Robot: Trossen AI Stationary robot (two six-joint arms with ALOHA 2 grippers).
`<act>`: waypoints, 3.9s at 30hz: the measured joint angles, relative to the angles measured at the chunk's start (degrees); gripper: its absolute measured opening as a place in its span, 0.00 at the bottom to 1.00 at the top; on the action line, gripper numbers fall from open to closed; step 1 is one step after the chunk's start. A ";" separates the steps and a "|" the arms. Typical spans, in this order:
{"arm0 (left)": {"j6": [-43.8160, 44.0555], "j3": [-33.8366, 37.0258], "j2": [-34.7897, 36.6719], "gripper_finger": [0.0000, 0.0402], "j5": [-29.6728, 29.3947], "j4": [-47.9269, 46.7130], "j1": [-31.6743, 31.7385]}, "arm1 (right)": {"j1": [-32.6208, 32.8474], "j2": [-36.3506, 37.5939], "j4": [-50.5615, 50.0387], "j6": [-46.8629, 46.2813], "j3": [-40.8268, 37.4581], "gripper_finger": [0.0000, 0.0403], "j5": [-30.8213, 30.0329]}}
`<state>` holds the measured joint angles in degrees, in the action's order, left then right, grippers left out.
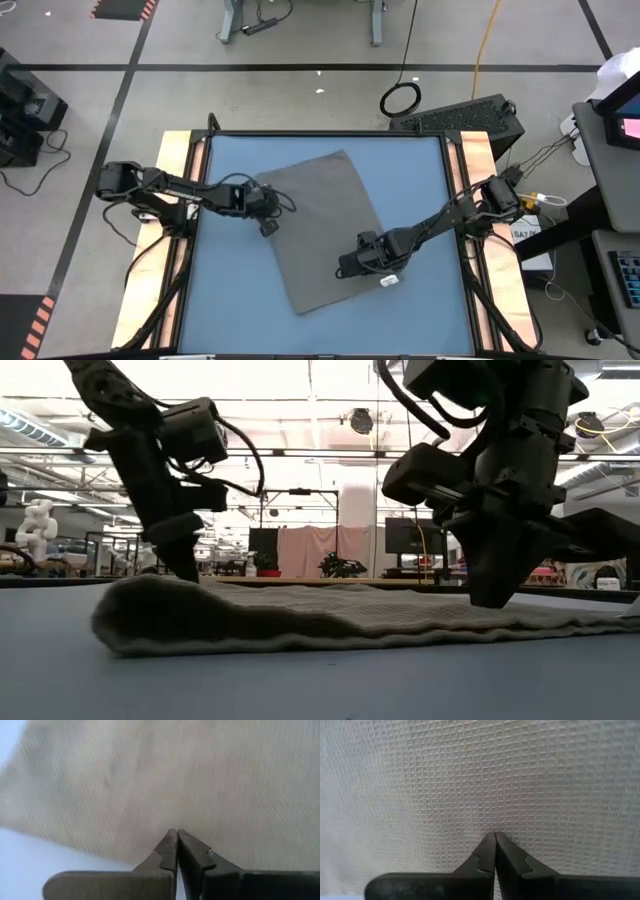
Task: Roll towel
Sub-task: Roll the gray towel
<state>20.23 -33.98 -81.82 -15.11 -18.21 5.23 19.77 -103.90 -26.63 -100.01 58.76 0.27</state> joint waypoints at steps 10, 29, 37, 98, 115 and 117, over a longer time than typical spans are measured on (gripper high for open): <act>0.15 -8.50 1.97 0.03 10.02 -8.44 6.28 | -1.13 4.12 -0.73 4.46 -0.13 0.00 -1.40; 35.16 -8.48 -6.24 0.03 5.73 -4.15 -18.34 | -3.54 -0.39 -3.22 14.49 0.33 0.00 -2.71; 29.55 -8.85 -15.10 0.03 -3.94 0.02 -17.92 | 2.07 -1.02 -1.01 0.09 0.13 0.00 -7.96; 6.44 -10.51 12.59 0.03 10.54 -4.86 -12.33 | 2.73 20.75 -12.38 11.01 -0.06 0.02 -12.35; -1.94 -10.54 11.23 0.03 5.46 12.14 -13.94 | 2.92 20.15 -10.18 36.72 -0.04 0.02 -46.96; -3.22 -10.54 9.96 0.03 5.46 14.80 -15.50 | 3.15 19.09 -6.94 40.57 -0.02 0.02 -48.59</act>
<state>17.01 -44.52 -71.86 -9.66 -3.41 -10.27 22.92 -84.81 -33.57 -59.43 58.74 -48.32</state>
